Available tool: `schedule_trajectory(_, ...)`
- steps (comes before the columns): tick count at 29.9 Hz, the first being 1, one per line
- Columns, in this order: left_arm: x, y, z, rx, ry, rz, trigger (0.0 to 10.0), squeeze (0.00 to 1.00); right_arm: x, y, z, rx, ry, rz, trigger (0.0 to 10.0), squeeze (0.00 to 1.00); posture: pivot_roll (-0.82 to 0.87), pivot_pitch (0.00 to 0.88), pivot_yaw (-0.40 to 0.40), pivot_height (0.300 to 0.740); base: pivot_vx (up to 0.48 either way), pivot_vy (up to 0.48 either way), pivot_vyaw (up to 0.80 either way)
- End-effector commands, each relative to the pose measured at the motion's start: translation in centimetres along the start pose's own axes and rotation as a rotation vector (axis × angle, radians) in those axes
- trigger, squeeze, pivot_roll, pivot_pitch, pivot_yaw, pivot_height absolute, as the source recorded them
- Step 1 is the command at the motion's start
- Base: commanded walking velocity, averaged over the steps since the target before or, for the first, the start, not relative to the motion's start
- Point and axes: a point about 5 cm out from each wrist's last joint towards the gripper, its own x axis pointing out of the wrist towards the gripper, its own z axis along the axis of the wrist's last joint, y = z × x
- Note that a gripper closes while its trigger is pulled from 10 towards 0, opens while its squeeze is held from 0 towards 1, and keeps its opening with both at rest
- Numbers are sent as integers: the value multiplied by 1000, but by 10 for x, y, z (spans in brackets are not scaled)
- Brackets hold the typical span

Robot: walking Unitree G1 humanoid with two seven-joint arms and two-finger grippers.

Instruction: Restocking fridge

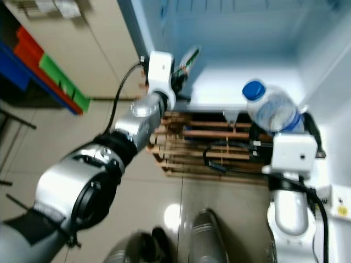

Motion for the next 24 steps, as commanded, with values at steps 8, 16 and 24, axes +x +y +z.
schedule_trajectory(8, 5, -84, 17, 4, -22, -258, 10000, 0, -15, 15, -32, 45, 194, 85, 10000, 0, -364, 294, 227, 718, 0, 0, 0)
schedule_trajectory(16, 8, -69, 30, 51, -72, -178, 10000, 0, -16, 20, -23, 99, 169, 149, 10000, 0, -372, 314, 245, 718, 0, 0, 0)
schedule_trajectory(24, 9, -25, 43, 151, -92, -103, 10000, 0, -27, 18, -8, 118, 147, 195, 10000, 0, -388, 387, 297, 718, 0, 0, 0)
